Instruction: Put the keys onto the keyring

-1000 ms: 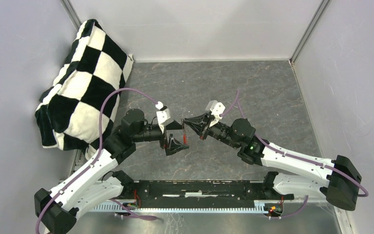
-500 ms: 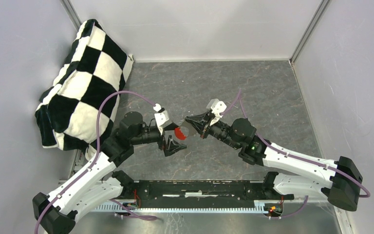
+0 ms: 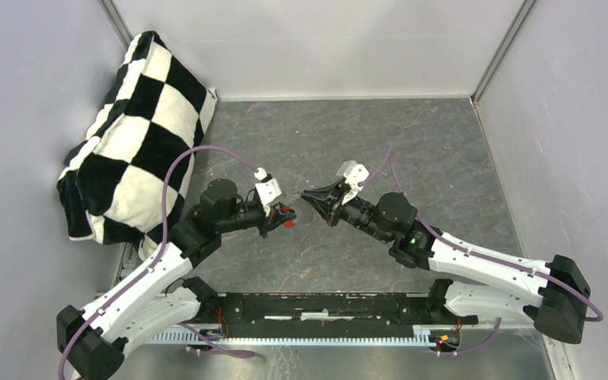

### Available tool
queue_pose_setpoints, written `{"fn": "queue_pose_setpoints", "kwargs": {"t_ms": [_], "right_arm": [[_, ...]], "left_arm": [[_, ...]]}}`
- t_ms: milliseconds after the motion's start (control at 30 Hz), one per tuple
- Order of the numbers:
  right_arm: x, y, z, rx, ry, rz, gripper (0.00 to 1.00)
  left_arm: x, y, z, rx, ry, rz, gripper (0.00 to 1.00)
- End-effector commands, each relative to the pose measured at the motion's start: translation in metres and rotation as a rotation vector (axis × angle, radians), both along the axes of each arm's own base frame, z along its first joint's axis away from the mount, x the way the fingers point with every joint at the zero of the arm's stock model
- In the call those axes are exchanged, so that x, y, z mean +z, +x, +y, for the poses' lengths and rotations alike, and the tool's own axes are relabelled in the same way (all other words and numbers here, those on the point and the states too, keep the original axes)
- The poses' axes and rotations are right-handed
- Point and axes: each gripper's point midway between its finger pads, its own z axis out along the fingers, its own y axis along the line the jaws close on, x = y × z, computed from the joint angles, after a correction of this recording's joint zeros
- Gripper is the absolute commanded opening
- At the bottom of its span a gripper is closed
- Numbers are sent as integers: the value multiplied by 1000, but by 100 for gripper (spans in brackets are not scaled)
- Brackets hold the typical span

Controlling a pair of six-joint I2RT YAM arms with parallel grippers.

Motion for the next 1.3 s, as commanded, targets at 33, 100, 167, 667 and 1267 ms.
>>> {"fn": "queue_pose_setpoints", "kwargs": {"t_ms": [33, 100, 167, 667, 1267], "right_arm": [[40, -6, -3, 13, 106, -20, 25], [36, -8, 0, 28, 71, 6, 43], [35, -11, 1, 47, 36, 24, 56], [10, 23, -55, -58, 25, 354, 83], [-12, -5, -25, 375, 396, 683, 69]], "left_arm": [[14, 14, 4, 6, 39, -167, 2], [20, 17, 5, -19, 66, -251, 2], [24, 20, 7, -64, 116, -363, 2], [47, -2, 12, -461, 440, -1580, 21], [58, -31, 4, -576, 485, -2057, 3]]}}
